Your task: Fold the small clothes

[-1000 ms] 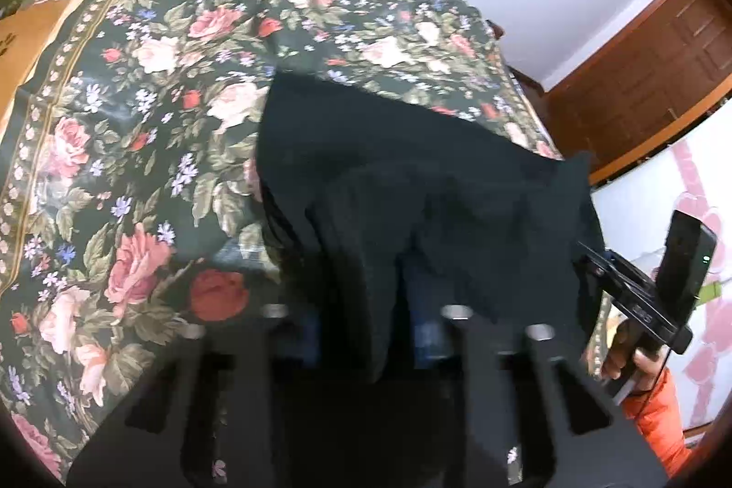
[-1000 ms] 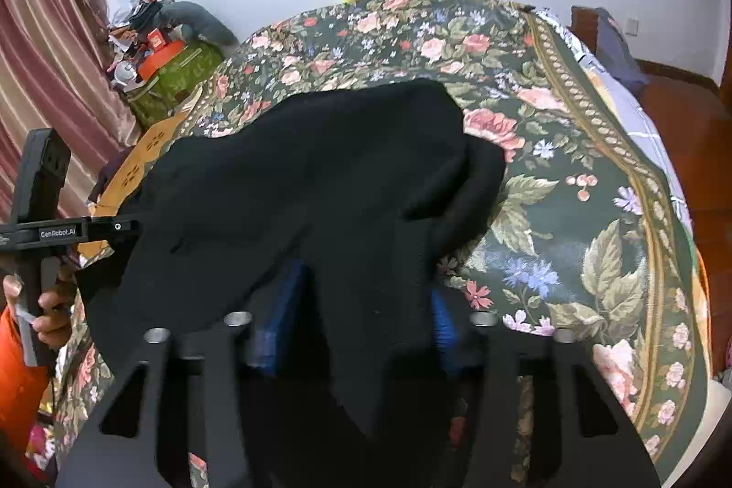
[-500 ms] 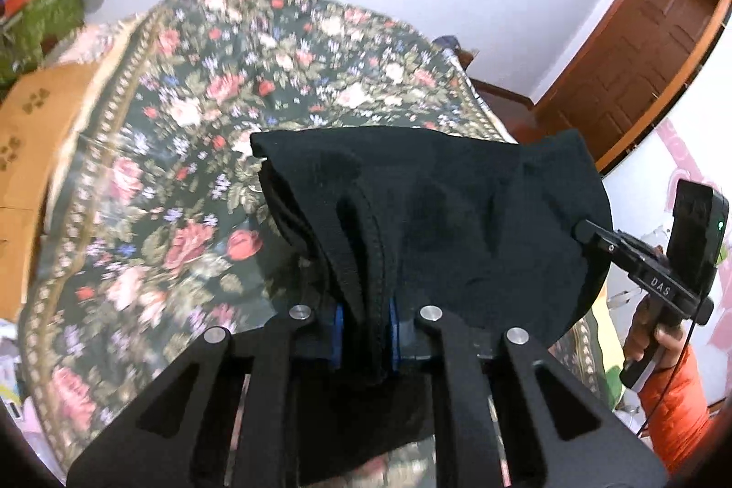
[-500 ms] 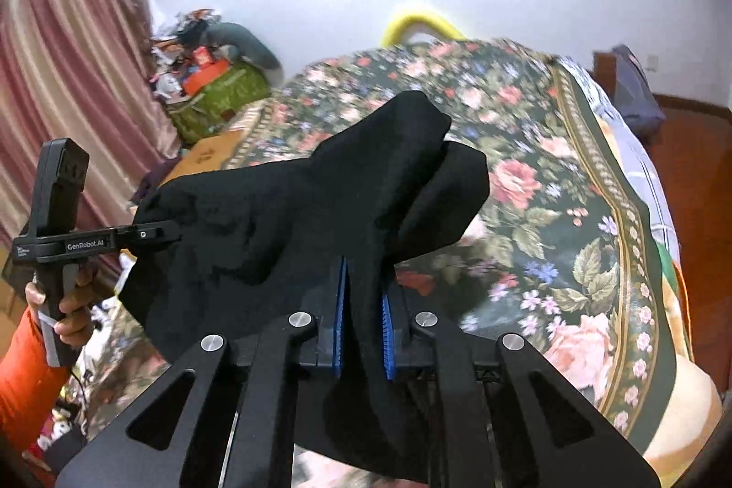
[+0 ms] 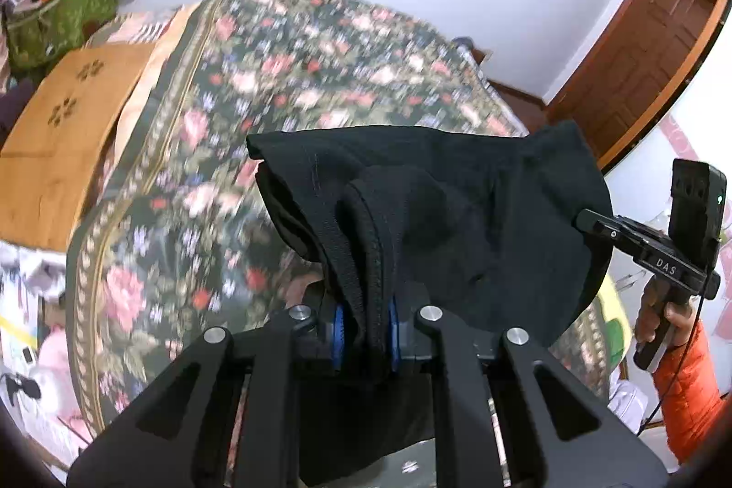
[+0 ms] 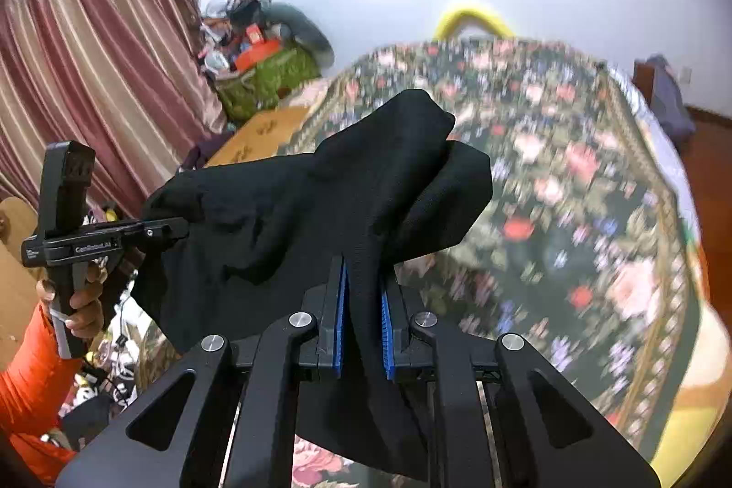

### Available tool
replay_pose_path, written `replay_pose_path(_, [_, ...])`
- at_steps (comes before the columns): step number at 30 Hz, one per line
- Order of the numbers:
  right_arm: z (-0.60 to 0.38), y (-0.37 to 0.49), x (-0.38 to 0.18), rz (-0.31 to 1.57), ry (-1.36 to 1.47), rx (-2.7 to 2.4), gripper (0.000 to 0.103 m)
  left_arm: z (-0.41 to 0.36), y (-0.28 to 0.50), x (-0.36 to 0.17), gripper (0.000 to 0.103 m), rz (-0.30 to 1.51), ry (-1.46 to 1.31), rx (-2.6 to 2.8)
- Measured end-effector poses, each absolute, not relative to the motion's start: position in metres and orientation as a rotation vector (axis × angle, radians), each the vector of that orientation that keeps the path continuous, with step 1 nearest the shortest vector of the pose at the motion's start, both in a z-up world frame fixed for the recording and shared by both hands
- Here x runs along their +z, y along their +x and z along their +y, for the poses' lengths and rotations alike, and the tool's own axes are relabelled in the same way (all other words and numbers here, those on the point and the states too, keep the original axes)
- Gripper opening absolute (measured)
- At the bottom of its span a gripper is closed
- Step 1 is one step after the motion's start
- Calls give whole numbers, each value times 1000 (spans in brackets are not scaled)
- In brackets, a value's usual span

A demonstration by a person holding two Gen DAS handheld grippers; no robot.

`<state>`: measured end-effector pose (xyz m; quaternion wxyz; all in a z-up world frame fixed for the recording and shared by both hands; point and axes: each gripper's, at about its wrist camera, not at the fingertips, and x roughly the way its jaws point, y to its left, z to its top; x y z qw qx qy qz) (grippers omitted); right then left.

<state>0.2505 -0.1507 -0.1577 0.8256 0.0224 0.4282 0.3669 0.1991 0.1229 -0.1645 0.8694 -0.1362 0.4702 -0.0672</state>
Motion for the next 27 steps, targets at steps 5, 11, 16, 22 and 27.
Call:
replay_pose_path(5, [-150,261,-197,1005,88,741,12,140,200,-212,17,1069,-321,-103])
replay_pose_path(11, [-154,261,-208,1026,-5,654,22,152,200,-234,35,1094,-233,34])
replay_pose_path(16, [-159,245,-185,928,-127,616,32,152,193,-212,36,1033,-117,87])
replay_pose_path(22, [-125,236,-166,851,-190,745,45,117,198,-183,46,960,-57,-14])
replay_pose_path(27, [-81,246,-191,904,-200,822,45,85,219,-196,50,979,-34,-94])
